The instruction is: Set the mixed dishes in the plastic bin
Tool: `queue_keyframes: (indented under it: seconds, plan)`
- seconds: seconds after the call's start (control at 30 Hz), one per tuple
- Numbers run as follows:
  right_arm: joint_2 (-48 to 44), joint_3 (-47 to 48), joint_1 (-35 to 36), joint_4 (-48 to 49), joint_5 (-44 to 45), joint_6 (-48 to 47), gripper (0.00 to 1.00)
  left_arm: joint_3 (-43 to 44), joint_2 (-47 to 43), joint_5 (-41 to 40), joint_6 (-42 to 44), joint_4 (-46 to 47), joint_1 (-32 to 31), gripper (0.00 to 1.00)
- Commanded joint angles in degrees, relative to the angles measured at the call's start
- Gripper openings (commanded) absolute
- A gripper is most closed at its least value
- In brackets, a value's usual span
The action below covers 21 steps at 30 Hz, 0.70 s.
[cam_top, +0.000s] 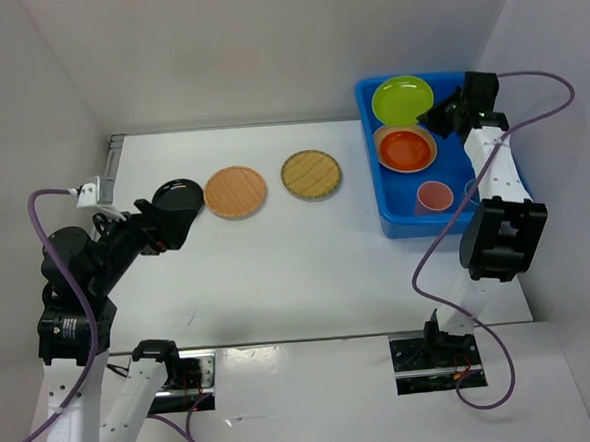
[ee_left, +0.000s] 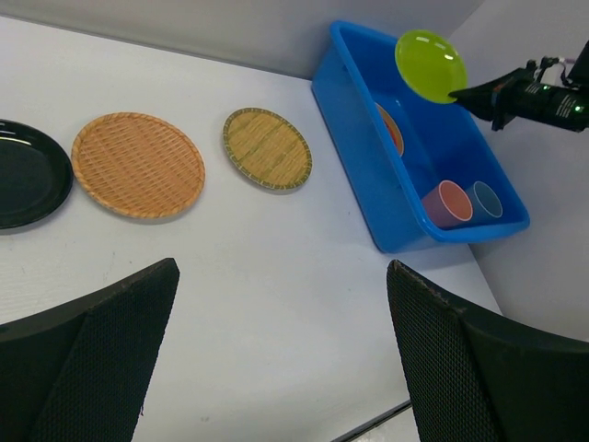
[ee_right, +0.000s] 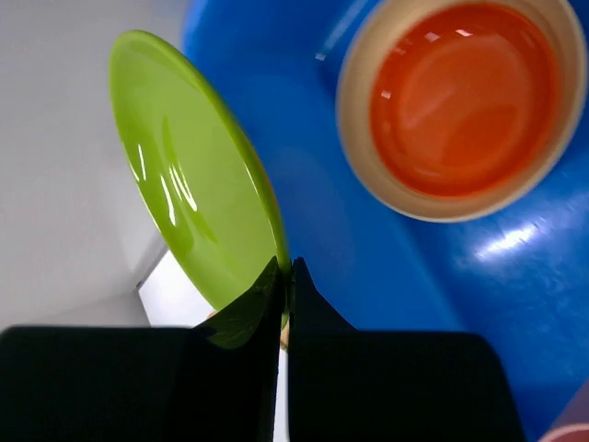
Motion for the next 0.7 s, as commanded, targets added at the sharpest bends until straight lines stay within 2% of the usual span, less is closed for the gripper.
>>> queue_keyframes:
  seconds: [0.0,0.1,0.4,0.57,0.67]
  plan:
    - [-0.39,-3.09,-1.93,2.54,2.87,2.51,0.0,-0.19,-0.03,-0.22,1.27,2.16,0.26,1.0]
    - [1.88,-5.3,-3.78,4.13,2.34,3.23,0.0,-0.19,-0.03,-0.74,1.27,1.63,0.26,1.0]
    - [10.23,-5.21,-3.17,4.13,4.8,2.52,0.0,-0.19,1.11,-0.13,1.27,2.16,0.26,1.0]
    - [15.24,-1.7,-2.64,2.12,5.85,1.91,0.0,-0.19,2.34,-0.13,0.75,2.69,0.26,1.0]
    - [17.1,-0.55,-2.64,1.32,6.39,1.91,0.05,-0.19,2.87,-0.13,0.14,2.69,0.26,1.0]
